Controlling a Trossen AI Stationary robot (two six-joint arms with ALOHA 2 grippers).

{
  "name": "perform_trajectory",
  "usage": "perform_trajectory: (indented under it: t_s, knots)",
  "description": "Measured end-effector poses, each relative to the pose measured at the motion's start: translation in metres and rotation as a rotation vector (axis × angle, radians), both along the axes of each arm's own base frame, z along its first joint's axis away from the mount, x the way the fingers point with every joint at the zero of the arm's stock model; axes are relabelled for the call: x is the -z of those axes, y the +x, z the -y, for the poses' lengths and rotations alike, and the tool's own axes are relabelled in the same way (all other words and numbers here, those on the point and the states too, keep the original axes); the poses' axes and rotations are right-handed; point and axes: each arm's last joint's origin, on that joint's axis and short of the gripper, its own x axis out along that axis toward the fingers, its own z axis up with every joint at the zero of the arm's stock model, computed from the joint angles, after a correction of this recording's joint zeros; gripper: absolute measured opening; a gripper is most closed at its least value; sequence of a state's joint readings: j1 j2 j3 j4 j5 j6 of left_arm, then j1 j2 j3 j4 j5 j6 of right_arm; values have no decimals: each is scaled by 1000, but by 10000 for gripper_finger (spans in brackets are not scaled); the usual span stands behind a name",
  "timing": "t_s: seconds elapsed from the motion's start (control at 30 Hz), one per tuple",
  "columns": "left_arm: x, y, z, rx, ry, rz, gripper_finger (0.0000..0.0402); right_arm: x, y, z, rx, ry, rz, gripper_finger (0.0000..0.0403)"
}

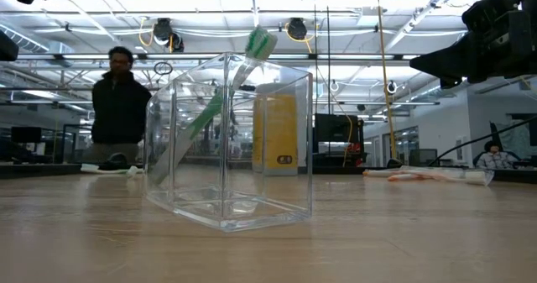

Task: Pick & Place toothbrushing station
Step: Put the blue mouthwash into the transparent organizer

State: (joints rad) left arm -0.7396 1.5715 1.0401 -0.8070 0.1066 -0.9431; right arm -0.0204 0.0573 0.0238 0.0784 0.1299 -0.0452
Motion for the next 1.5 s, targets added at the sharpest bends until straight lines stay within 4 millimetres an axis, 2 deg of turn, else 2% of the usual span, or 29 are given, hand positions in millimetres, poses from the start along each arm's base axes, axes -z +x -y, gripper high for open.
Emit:
perform_trajectory:
  t_s: [0.77,1.1,1.2,1.37,1.5]
  knots:
    - [-1,0,0,5,-1,3,185,0,0,0,0,0,0,4]
    - [-1,0,0,5,0,4,106,0,0,0,0,0,0,4]
    - [-1,0,0,5,0,5,105,0,0,0,0,0,0,4]
    - [-1,1,0,0,15,18,132,0,0,0,0,0,0,4]
    - [-1,3,-3,-16,26,29,112,0,0,0,0,0,0,4]
